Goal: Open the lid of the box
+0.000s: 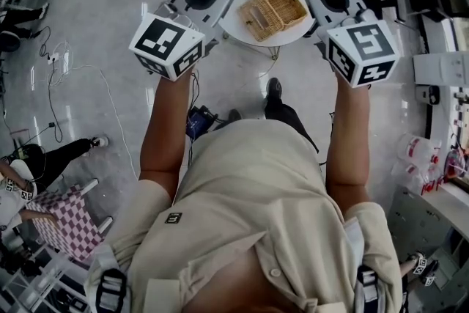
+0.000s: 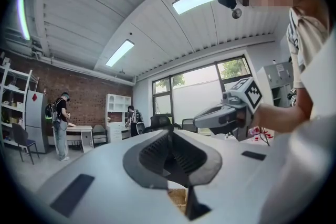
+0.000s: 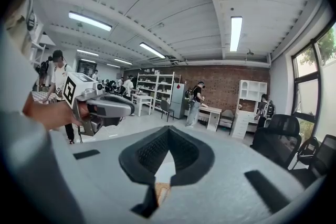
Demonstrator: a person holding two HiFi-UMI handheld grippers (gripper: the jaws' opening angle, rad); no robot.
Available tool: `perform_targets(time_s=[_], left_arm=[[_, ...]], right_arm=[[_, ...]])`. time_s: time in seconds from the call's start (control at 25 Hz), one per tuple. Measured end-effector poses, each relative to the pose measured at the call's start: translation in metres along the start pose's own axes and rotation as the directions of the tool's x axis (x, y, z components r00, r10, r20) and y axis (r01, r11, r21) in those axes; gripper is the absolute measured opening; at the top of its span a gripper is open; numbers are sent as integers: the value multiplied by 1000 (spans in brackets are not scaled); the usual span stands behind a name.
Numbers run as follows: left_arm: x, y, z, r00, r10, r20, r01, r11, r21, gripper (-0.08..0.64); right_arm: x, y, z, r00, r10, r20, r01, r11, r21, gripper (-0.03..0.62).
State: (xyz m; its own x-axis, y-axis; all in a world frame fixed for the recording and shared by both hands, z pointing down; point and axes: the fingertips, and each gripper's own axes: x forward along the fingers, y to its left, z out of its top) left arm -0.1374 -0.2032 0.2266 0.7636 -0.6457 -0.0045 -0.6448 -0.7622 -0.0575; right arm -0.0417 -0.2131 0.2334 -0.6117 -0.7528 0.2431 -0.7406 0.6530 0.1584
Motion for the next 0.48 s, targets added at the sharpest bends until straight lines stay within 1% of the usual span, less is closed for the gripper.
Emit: perform_targets(time_s=[0.24, 0.48], left_arm=[[-11, -2, 2, 1000, -2, 2, 2, 1000, -1, 26], [-19, 18, -15, 1000, -9, 5, 9, 1000, -10, 26]], right_arm=[[-4, 12, 5, 1000, -3, -3, 3, 1000, -9, -11], [19, 21, -2, 1000, -9, -17, 9, 1000, -14, -11]])
